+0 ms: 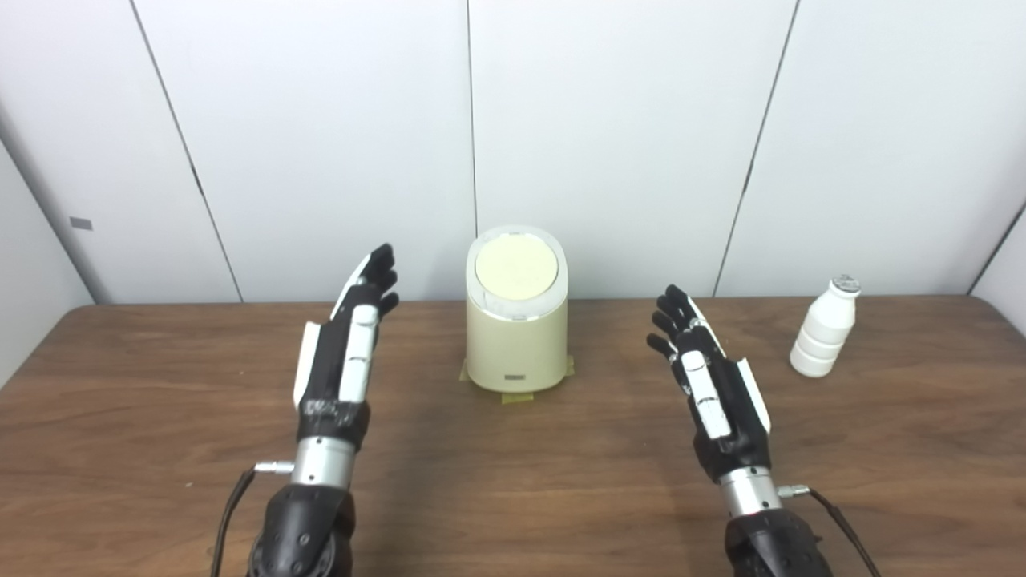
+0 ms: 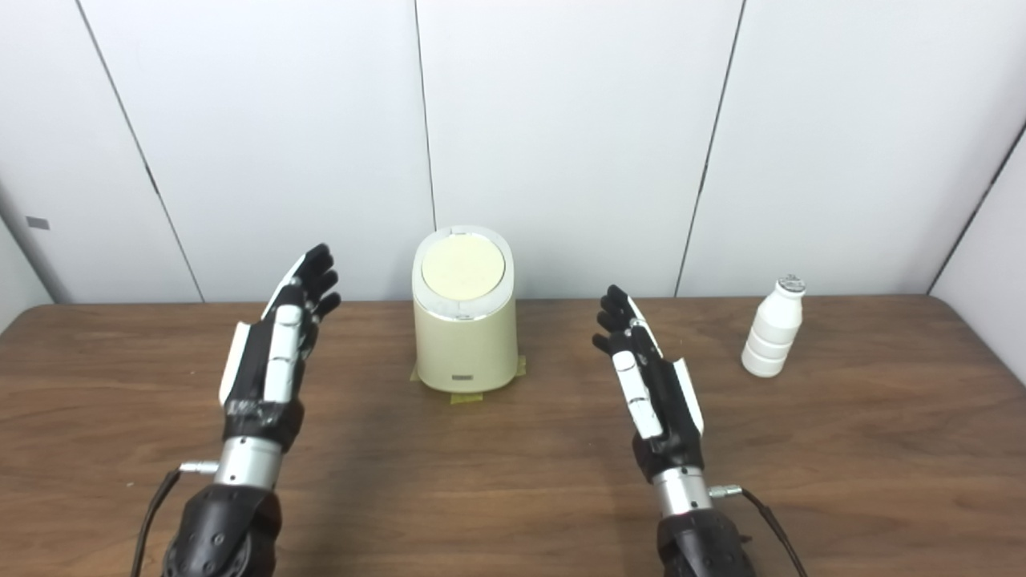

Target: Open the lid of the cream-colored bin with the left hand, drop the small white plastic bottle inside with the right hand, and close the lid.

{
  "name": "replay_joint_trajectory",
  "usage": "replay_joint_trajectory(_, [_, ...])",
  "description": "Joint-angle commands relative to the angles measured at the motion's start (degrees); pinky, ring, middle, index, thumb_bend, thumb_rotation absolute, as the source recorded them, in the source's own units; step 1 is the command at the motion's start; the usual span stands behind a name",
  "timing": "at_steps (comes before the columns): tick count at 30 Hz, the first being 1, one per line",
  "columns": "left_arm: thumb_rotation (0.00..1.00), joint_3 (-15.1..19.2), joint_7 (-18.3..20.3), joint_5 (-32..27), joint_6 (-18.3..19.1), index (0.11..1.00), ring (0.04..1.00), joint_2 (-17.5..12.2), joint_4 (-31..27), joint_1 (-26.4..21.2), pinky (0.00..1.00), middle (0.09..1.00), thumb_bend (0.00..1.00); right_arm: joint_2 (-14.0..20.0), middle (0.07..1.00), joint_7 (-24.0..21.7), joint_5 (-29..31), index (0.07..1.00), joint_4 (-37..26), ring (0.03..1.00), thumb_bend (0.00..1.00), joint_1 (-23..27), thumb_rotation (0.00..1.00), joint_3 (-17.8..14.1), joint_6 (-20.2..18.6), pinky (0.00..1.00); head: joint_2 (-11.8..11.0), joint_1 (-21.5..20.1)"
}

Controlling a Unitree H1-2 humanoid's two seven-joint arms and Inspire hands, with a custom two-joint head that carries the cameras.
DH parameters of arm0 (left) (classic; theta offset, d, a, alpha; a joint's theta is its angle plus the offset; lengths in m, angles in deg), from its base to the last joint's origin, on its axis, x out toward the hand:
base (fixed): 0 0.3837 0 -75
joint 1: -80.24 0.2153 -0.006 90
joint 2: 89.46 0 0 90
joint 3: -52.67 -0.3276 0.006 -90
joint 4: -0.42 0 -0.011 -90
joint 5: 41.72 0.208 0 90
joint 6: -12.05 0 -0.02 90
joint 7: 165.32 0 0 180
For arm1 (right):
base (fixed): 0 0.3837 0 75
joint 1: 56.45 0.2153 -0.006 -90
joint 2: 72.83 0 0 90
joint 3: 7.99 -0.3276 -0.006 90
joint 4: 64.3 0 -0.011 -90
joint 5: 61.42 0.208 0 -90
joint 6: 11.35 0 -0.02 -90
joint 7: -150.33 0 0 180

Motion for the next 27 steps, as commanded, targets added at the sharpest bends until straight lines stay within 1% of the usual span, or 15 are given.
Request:
replay_joint_trajectory(1, [0.91, -1.15, 1.61, 1.84, 3.2, 0.986, 0.987, -1.37, -2.59, -4.74, 0.98, 0.987, 0.62, -0.06, 0.933, 0.28, -0.28, 0.921, -1.99, 0.925, 0.18, 2.2, 0.86, -0.02, 0.52, 0.87, 0.02, -0.02])
replay_joint_trajectory(3, [0.87, -2.0, 1.99, 3.28, 6.96, 0.997, 0.998, -1.59, -3.0, -6.76, 0.99, 0.998, 0.63, -0.03, 0.938, 0.25, -0.31, 0.926, -2.04, 0.932, 0.19, 2.19, 0.88, -0.03, 0.34, 0.88, 0.03, -0.1])
replay_joint_trajectory(5, [0.84, -3.02, 1.59, 5.98, 10.13, 1.0, 1.0, -1.84, -2.75, -8.7, 0.99, 1.0, 0.63, -0.03, 0.942, 0.23, -0.04, 0.928, -2.01, 0.936, 0.19, 2.21, 0.89, -0.16, 0.3, 0.89, 0.05, -0.12])
replay_joint_trajectory(7, [0.83, -3.87, 1.04, 8.8, 11.68, 1.0, 1.0, -2.19, -1.74, -10.39, 1.0, 1.0, 0.64, -0.05, 0.941, 0.42, -0.14, 0.927, -2.03, 0.936, 0.2, 2.24, 0.88, -0.28, 0.19, 0.88, 0.04, 0.02])
replay_joint_trajectory(12, [0.8, -4.71, -0.34, 13.08, 12.91, 1.0, 1.0, -1.71, 0.69, -13.61, 0.98, 1.0, 0.67, 0.08, 0.936, 0.43, -0.23, 0.925, -2.16, 0.931, 0.2, 2.24, 0.87, -0.16, 0.06, 0.88, -0.01, 0.07])
replay_joint_trajectory(14, [0.8, -4.69, -0.68, 14.01, 13.15, 1.0, 1.0, -1.38, 1.96, -14.89, 0.98, 1.0, 0.68, 0.24, 0.938, 0.13, 0.04, 0.926, -1.86, 0.933, 0.2, 2.32, 0.87, -0.1, 0.48, 0.88, -0.01, 0.07])
replay_joint_trajectory(16, [0.78, -4.35, -0.77, 14.05, 14.05, 1.0, 1.0, -0.84, 3.05, -16.09, 0.99, 1.0, 0.72, 0.26, 0.936, 0.1, 0.06, 0.927, -1.64, 0.93, 0.2, 2.36, 0.86, -0.1, 0.71, 0.88, -0.06, 0.02])
replay_joint_trajectory(19, [0.73, -3.89, -1.14, 14.33, 14.94, 1.0, 1.0, -0.08, 3.78, -16.89, 1.0, 1.0, 0.75, 0.13, 0.936, 0.22, -0.08, 0.927, -1.78, 0.929, 0.2, 2.3, 0.86, -0.05, 0.56, 0.88, -0.05, -0.02])
replay_joint_trajectory(21, [0.73, -4.08, -1.87, 15.66, 15.72, 1.0, 1.0, 0.25, 4.53, -17.75, 1.0, 1.0, 0.76, 0.06, 0.936, 0.36, -0.31, 0.927, -1.76, 0.93, 0.2, 2.28, 0.86, -0.03, 0.58, 0.88, -0.1, -0.12])
replay_joint_trajectory(25, [0.72, -4.68, -3.09, 17.93, 15.51, 1.0, 1.0, 0.41, 6.04, -18.87, 1.0, 1.0, 0.77, 0.15, 0.935, 0.31, -0.17, 0.926, -1.3, 0.929, 0.2, 2.4, 0.86, -0.06, 0.97, 0.88, -0.14, -0.12])
replay_joint_trajectory(27, [0.71, -5.25, -3.88, 19.97, 16.07, 1.0, 1.0, 0.26, 6.94, -19.46, 1.0, 1.0, 0.77, 0.12, 0.937, 0.28, -0.09, 0.928, -1.43, 0.93, 0.21, 2.39, 0.86, -0.04, 0.84, 0.88, -0.13, -0.11])
